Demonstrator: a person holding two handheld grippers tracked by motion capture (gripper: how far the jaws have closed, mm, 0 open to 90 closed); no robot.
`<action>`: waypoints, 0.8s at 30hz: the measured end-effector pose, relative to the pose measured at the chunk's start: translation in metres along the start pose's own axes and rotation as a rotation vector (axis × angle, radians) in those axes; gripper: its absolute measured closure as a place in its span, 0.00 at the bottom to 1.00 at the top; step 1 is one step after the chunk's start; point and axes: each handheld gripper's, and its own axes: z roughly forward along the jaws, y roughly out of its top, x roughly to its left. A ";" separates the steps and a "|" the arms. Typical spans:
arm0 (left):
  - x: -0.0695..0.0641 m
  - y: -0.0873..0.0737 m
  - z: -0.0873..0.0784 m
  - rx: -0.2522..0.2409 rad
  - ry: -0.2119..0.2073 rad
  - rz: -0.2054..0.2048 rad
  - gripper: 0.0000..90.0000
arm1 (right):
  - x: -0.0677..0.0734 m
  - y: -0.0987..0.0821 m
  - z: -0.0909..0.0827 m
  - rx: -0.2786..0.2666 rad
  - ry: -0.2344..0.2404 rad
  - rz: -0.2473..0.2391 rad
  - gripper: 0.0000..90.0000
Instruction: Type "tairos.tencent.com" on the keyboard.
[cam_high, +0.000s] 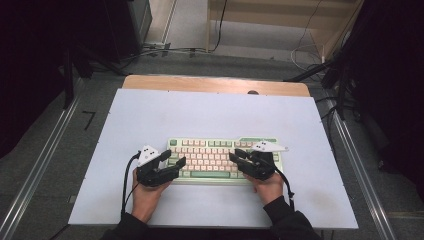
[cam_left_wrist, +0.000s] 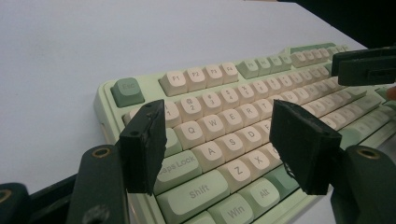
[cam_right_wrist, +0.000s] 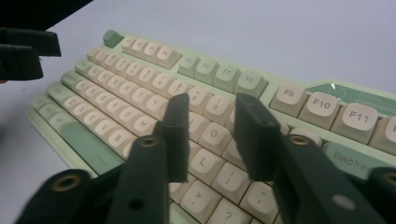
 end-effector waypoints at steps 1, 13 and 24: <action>0.000 0.000 0.000 -0.001 0.000 -0.001 0.41 | 0.001 0.000 0.000 0.000 0.003 -0.007 0.81; 0.000 0.000 -0.001 0.000 0.004 -0.005 0.41 | 0.011 -0.001 0.003 0.027 0.025 -0.050 0.97; 0.001 -0.001 -0.001 -0.003 0.003 -0.008 0.41 | 0.023 -0.006 0.010 0.062 0.053 -0.079 0.97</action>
